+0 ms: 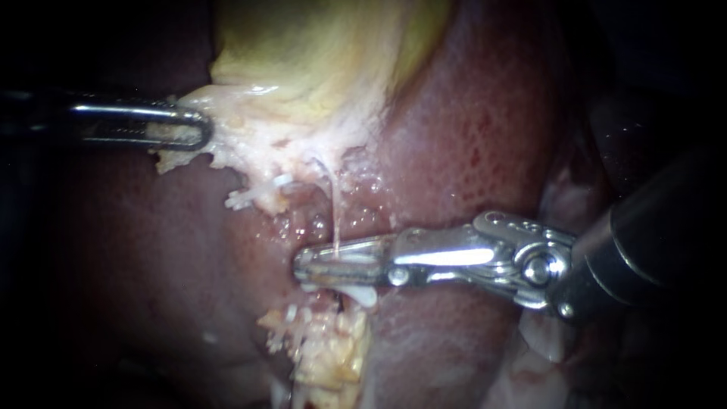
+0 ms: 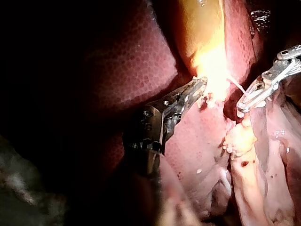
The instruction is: Going back second clip right tube
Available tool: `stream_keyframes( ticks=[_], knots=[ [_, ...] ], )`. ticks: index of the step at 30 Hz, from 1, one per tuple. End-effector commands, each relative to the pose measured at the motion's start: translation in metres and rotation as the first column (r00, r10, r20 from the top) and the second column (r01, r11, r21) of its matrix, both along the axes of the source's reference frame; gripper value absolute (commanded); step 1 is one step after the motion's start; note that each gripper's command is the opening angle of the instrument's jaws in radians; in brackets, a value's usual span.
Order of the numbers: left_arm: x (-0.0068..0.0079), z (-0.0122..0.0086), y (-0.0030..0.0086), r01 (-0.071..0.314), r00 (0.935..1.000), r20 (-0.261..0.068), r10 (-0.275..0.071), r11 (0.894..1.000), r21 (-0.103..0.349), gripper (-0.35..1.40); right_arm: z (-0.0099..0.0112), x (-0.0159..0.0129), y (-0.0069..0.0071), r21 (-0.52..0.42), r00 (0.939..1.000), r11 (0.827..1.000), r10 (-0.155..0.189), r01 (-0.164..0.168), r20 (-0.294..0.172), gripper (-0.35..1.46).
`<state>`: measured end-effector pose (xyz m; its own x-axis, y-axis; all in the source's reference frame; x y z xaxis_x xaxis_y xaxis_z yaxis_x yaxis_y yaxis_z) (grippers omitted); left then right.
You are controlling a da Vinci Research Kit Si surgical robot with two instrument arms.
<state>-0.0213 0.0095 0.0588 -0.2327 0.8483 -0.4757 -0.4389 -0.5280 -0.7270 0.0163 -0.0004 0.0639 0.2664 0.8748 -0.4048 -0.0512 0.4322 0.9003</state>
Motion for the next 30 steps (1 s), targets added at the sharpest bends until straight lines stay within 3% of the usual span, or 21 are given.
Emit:
stream_keyframes(
  ticks=[1,2,4,8,14,18,20,22,30],
  knots=[
    [0.0000,0.0000,0.0000,0.000,1.0000,0.000,0.000,1.000,0.000,-0.35,0.0001,0.0000,-0.0001,0.001,1.0000,1.000,-0.007,0.007,-0.004,-0.35],
    [0.0000,0.0000,0.0000,0.000,1.0000,0.000,0.000,1.000,0.000,-0.35,0.0003,0.0001,-0.0002,0.003,0.9997,1.000,-0.021,0.021,-0.008,-0.32],
    [0.0000,0.0000,0.0000,0.000,1.0000,0.000,0.000,1.000,0.000,-0.35,0.0006,0.0004,-0.0005,0.004,0.9987,0.999,-0.044,0.044,-0.027,-0.04],
    [0.0000,0.0000,0.0000,0.000,1.0000,0.000,0.000,1.000,0.000,-0.35,0.0021,0.0014,-0.0014,-0.016,0.9985,0.999,-0.047,0.046,-0.030,0.35],
    [0.0000,0.0000,0.0000,0.000,1.0000,0.000,0.000,1.000,0.000,-0.35,0.0051,0.0017,-0.0026,-0.057,0.9989,0.998,-0.039,0.037,-0.026,0.45],
    [0.0000,0.0000,0.0000,0.000,1.0000,0.000,0.000,1.000,0.000,-0.35,0.0067,0.0013,-0.0021,-0.084,1.0000,0.996,0.003,-0.004,-0.008,0.49],
    [0.0000,0.0000,0.0000,0.000,1.0000,0.000,0.000,1.000,0.000,-0.35,0.0072,0.0008,-0.0016,-0.095,0.9988,0.994,0.047,-0.045,0.013,0.49],
    [0.0000,0.0000,0.0000,0.000,1.0000,0.000,0.000,1.000,0.000,-0.35,0.0076,0.0003,-0.0012,-0.096,0.9978,0.994,0.061,-0.059,0.024,0.49],
    [0.0001,0.0000,-0.0001,0.000,1.0000,0.000,0.000,1.000,-0.001,-0.35,0.0083,-0.0021,-0.0003,-0.098,0.9968,0.993,0.067,-0.062,0.043,0.50]
  ],
)
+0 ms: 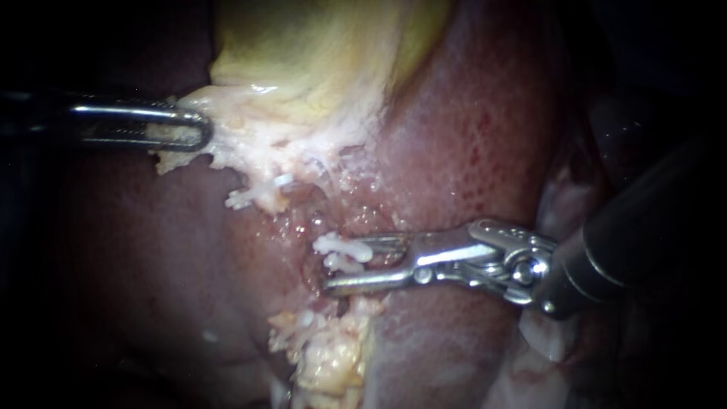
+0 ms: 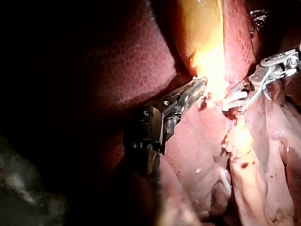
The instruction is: Going back second clip right tube
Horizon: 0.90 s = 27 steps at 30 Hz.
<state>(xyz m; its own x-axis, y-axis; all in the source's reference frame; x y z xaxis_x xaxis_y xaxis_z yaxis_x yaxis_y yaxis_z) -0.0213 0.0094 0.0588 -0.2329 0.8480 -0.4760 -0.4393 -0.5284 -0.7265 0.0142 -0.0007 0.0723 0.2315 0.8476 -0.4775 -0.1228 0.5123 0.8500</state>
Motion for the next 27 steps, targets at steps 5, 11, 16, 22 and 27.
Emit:
stream_keyframes(
  ticks=[5,11,16,22,27],
  knots=[
    [0.0001,0.0001,0.0000,-0.001,1.0000,0.000,0.001,1.000,0.000,-0.35,-0.0004,-0.0015,0.0004,-0.056,1.0000,0.998,-0.008,0.008,-0.003,0.50],
    [0.0001,0.0001,0.0000,-0.001,1.0000,0.001,0.001,1.000,0.000,-0.35,-0.0022,-0.0043,0.0016,-0.183,0.9987,0.982,-0.046,0.041,-0.024,0.50],
    [0.0001,0.0002,0.0000,-0.001,1.0000,0.001,0.001,1.000,0.000,-0.35,-0.0039,-0.0065,0.0026,-0.293,0.9974,0.955,-0.065,0.054,-0.029,0.50],
    [0.0002,0.0002,0.0000,-0.001,1.0000,0.001,0.001,1.000,0.000,-0.35,-0.0048,-0.0078,0.0029,-0.325,0.9966,0.943,-0.077,0.063,-0.030,0.50],
    [0.0002,0.0002,0.0000,-0.001,1.0000,0.001,0.001,1.000,0.000,-0.35,-0.0046,-0.0071,0.0028,-0.328,0.9970,0.943,-0.074,0.062,-0.024,0.50]
  ],
)
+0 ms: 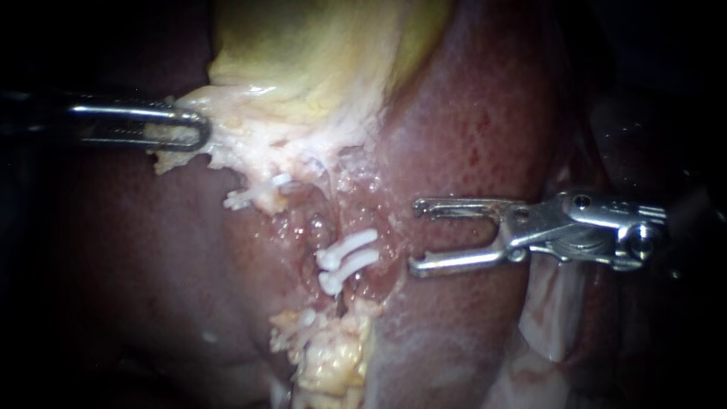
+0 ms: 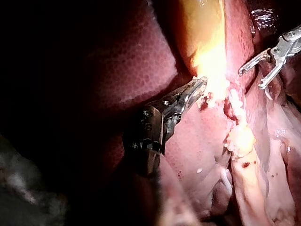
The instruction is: Going back second clip right tube
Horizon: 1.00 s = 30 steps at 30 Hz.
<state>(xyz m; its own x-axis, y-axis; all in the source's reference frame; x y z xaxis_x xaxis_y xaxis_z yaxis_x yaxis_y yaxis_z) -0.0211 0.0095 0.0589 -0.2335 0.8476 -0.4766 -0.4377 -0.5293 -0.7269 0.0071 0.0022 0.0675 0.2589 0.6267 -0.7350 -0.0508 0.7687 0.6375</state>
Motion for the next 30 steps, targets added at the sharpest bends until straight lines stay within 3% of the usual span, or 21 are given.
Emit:
stream_keyframes(
  ticks=[1,7,11,13,15,17,19,25,30],
  knots=[
    [0.0000,0.0000,0.0000,0.000,1.0000,0.000,0.000,1.000,0.000,-0.35,0.0002,0.0003,-0.0001,0.001,1.0000,1.000,-0.002,0.002,0.001,0.50],
    [0.0000,0.0000,0.0000,0.000,1.0000,0.000,0.000,1.000,0.000,-0.35,0.0000,0.0017,-0.0004,-0.030,0.9997,0.999,-0.021,0.021,-0.009,0.50],
    [0.0000,0.0001,-0.0001,0.000,1.0000,-0.001,0.000,1.000,0.000,-0.35,-0.0005,0.0014,-0.0007,-0.155,0.9971,0.985,-0.076,0.076,0.010,0.50],
    [0.0000,0.0001,-0.0001,0.000,1.0000,-0.001,0.000,1.000,-0.001,-0.35,-0.0009,0.0011,-0.0008,-0.214,0.9914,0.968,-0.121,0.129,0.050,0.50],
    [-0.0001,0.0002,-0.0002,0.001,1.0000,-0.001,-0.001,1.000,-0.001,-0.35,-0.0015,0.0008,-0.0009,-0.268,0.9809,0.944,-0.170,0.189,0.095,0.50],
    [-0.0001,0.0002,-0.0002,0.001,1.0000,-0.001,-0.001,1.000,-0.001,-0.35,-0.0020,0.0005,-0.0009,-0.300,0.9731,0.927,-0.199,0.225,0.115,0.50],
    [-0.0001,0.0003,-0.0001,0.000,1.0000,-0.001,0.000,1.000,-0.001,-0.35,-0.0026,0.0001,-0.0008,-0.324,0.9709,0.916,-0.207,0.236,0.120,0.50],
    [-0.0003,0.0005,-0.0002,0.001,1.0000,-0.001,-0.001,1.000,-0.002,-0.35,-0.0043,-0.0007,-0.0002,-0.350,0.9703,0.906,-0.210,0.239,0.120,0.50],
    [-0.0005,0.0009,-0.0002,0.002,1.0000,-0.002,-0.002,1.000,-0.004,-0.35,-0.0048,-0.0012,0.0003,-0.355,0.9714,0.905,-0.202,0.234,0.125,0.50]
  ],
)
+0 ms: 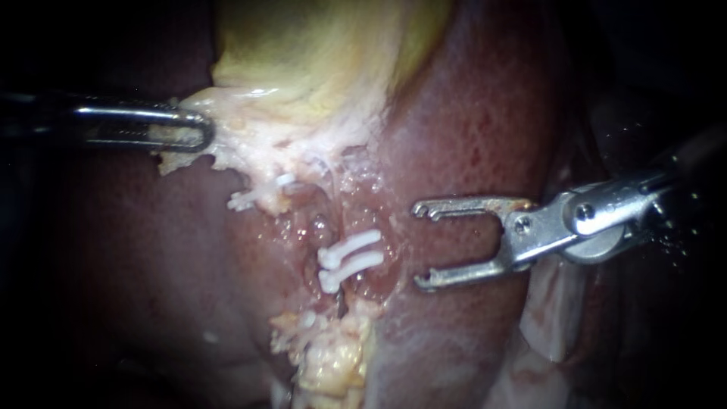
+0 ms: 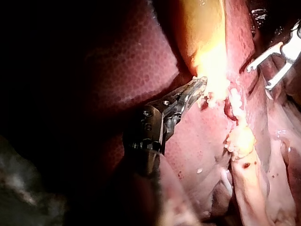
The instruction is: Going back second clip right tube
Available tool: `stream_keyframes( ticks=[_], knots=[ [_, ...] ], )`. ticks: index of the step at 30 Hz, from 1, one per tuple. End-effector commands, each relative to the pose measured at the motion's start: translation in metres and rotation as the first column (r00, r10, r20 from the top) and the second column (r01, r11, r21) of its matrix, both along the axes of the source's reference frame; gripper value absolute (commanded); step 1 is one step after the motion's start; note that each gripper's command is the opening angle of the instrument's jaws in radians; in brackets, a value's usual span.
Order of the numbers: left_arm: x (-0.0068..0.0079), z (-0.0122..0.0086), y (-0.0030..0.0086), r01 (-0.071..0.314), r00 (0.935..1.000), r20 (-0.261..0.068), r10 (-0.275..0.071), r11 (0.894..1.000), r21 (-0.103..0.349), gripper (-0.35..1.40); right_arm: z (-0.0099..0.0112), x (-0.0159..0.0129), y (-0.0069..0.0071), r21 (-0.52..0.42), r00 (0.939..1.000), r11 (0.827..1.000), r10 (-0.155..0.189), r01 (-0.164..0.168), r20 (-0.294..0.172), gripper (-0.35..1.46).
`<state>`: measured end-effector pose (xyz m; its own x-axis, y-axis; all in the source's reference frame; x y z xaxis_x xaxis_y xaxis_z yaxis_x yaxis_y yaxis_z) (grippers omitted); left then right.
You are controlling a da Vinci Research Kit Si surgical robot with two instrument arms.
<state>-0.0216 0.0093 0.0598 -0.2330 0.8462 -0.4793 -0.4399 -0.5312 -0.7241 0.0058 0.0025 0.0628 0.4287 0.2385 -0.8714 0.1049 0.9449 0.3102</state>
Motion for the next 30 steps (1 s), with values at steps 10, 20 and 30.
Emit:
stream_keyframes(
  ticks=[10,20,30],
  knots=[
    [-0.0021,0.0037,-0.0007,0.001,1.0000,-0.004,-0.001,1.000,-0.014,-0.35,-0.0001,-0.0003,0.0001,0.001,1.0000,1.000,0.002,-0.002,0.001,0.50],
    [-0.0046,0.0065,-0.0014,-0.017,0.9999,0.000,0.017,1.000,-0.015,-0.35,-0.0001,-0.0004,0.0001,0.001,1.0000,1.000,0.002,-0.002,0.001,0.50],
    [-0.0045,0.0066,-0.0014,-0.021,0.9998,-0.004,0.021,1.000,-0.014,-0.35,-0.0001,-0.0004,0.0001,0.001,1.0000,1.000,0.002,-0.002,0.001,0.50]
  ],
)
